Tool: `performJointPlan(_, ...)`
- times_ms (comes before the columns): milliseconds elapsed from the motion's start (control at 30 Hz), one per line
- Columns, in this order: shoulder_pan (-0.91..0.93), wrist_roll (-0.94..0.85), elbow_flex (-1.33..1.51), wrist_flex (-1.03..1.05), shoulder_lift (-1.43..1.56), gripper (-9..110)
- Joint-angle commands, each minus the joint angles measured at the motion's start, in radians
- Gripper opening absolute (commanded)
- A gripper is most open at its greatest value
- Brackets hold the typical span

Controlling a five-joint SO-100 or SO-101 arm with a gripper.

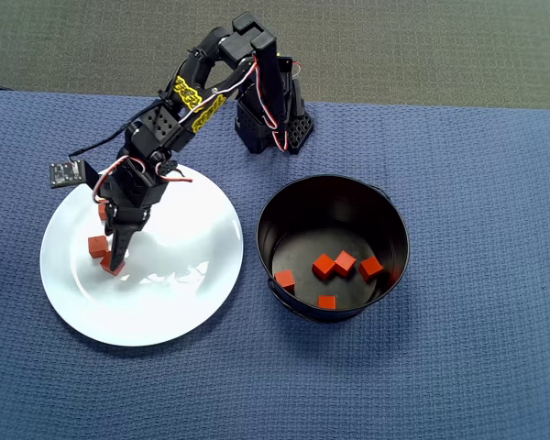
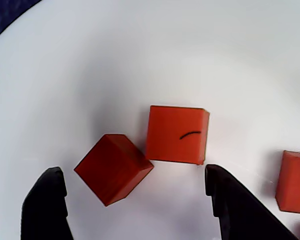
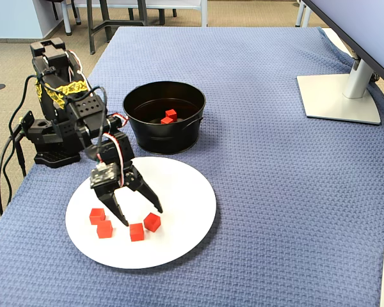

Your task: Pick up the red cubes from the white plate and place them in the black recipient

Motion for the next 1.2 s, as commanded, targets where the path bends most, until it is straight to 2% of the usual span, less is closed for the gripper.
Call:
performJointPlan(0,0.021,-0.006,-0.063,-0.018,0.021,29)
performJointPlan(733,0.080,-0.031,-0.236,0.005,-0.149,27)
performJointPlan(1167,0.087,-0.058,-0.224,-0.003,-0.183,24)
